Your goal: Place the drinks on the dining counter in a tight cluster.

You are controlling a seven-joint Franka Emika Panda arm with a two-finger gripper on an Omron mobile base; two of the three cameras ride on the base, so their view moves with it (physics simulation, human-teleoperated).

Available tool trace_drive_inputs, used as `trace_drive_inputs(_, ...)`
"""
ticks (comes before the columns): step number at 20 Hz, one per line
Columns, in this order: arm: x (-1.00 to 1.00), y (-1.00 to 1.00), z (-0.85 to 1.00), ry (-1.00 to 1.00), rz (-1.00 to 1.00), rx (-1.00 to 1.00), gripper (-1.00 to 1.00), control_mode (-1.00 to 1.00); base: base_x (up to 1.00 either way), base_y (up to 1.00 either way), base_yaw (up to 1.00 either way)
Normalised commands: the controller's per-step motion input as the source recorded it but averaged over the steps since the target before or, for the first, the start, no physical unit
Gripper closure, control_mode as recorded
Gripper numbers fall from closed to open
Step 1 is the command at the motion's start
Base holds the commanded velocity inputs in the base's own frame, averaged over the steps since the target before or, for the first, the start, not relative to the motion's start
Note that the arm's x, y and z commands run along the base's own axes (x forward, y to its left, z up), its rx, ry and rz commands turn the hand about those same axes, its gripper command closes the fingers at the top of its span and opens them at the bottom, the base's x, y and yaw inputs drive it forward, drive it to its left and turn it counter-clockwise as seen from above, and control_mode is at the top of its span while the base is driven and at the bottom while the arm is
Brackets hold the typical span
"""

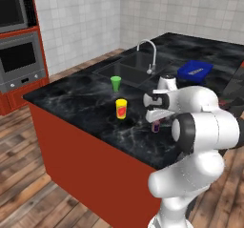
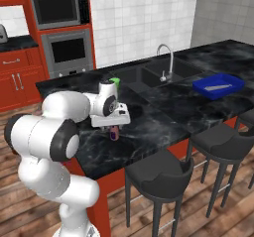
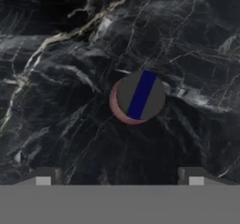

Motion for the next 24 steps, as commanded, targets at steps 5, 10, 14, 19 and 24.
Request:
trace_drive_inputs(5,-1.00,-0.03,0.61,-0.26,-0.10,0.00,-1.00,-1.00,0.00,0.00,0.00)
trace_drive_inputs(10,-0.95,0.08,0.64,-0.31,-0.16,0.00,-1.00,-1.00,0.00,0.00,0.00)
trace_drive_inputs(14,-1.00,0.36,0.42,-0.51,-0.14,0.00,-1.00,-1.00,0.00,0.00,0.00)
trace_drive_inputs(19,-0.87,0.52,0.35,-0.20,-0.18,0.07,-1.00,-1.00,0.00,0.00,0.00)
trace_drive_inputs(24,-0.61,0.64,0.66,0.07,-0.15,0.07,-1.00,-1.00,0.00,0.00,0.00)
